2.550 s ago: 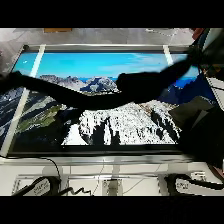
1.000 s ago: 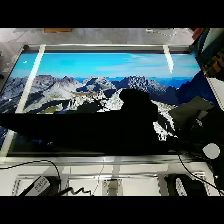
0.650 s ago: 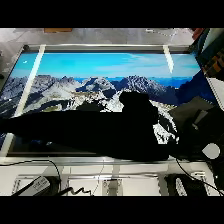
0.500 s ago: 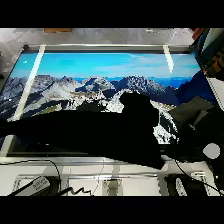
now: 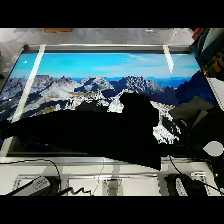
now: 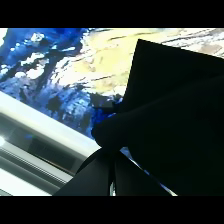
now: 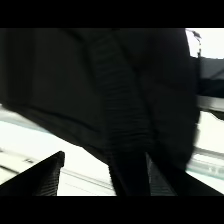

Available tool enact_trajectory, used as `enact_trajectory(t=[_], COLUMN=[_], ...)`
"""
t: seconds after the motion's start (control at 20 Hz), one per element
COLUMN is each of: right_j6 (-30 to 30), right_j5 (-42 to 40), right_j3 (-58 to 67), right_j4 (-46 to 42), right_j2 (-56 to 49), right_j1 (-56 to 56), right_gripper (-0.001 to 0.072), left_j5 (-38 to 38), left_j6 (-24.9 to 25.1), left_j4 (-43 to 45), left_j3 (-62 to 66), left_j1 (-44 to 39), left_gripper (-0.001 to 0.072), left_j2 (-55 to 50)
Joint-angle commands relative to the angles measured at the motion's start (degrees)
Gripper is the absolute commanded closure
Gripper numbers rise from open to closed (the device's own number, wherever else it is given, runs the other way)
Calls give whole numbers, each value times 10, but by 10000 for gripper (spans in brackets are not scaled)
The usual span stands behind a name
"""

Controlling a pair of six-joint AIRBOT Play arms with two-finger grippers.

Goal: Fold the clothes and pants, and hang the long-sleeved shirts on hangers.

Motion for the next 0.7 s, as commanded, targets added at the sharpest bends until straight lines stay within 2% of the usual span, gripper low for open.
enact_trajectory(t=[0.0,0.05,0.2,0.35,0.45,0.65], right_j6=[-60,-90,-94,-94,-94,-99], right_j5=[10,2,-86,-115,-141,-259], right_j3=[8,16,38,46,58,120], right_j4=[23,19,-4,-3,-5,-45], right_j2=[-2,-2,-5,-49,-96,-216], right_j1=[0,0,0,5,41,183], right_gripper=[124,125,147,147,147,148], left_j5=[6,8,4,-10,-10,-11], left_j6=[0,0,0,0,0,0], left_j4=[0,-4,-15,-14,-13,-14], left_j3=[0,0,0,0,0,0], left_j1=[1,1,1,2,2,2], left_gripper=[699,698,698,698,698,699], left_j2=[0,0,0,0,0,0])
